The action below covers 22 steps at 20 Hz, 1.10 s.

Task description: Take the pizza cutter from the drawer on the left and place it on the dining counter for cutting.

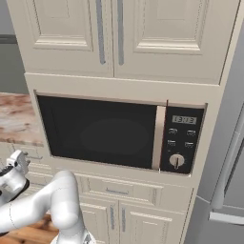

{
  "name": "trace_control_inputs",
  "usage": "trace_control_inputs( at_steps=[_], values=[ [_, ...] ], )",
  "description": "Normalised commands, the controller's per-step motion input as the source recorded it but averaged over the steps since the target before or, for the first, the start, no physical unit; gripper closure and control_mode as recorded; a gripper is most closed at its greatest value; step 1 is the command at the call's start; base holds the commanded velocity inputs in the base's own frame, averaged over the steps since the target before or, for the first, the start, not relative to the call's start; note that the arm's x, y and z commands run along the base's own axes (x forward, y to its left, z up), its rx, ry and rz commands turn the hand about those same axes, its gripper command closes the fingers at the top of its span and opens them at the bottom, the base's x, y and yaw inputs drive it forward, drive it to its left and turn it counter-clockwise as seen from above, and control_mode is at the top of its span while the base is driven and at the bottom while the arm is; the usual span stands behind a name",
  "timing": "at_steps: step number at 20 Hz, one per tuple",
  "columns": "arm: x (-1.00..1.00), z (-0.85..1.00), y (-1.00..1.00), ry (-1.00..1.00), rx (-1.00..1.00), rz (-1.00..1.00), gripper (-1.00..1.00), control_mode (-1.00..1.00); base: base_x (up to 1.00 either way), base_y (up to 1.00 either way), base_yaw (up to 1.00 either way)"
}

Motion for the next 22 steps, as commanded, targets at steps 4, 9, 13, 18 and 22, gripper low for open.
trace_control_inputs(
  at_steps=[4,9,13,18,22],
  values=[
    [0.16,-0.44,-0.09,-0.17,0.0,0.0,1.0,-1.0,0.0,0.0,0.0],
    [0.14,-0.27,-0.13,-0.16,0.0,0.0,1.0,-1.0,0.0,0.0,0.0],
    [0.44,-0.04,-0.07,-0.11,0.0,0.0,1.0,-1.0,0.0,0.0,0.0],
    [0.39,0.0,-0.12,-0.1,0.0,0.0,1.0,-1.0,0.0,0.0,0.0],
    [0.09,0.0,-0.19,-0.13,0.0,0.0,1.0,-1.0,0.0,0.0,0.0]
  ],
)
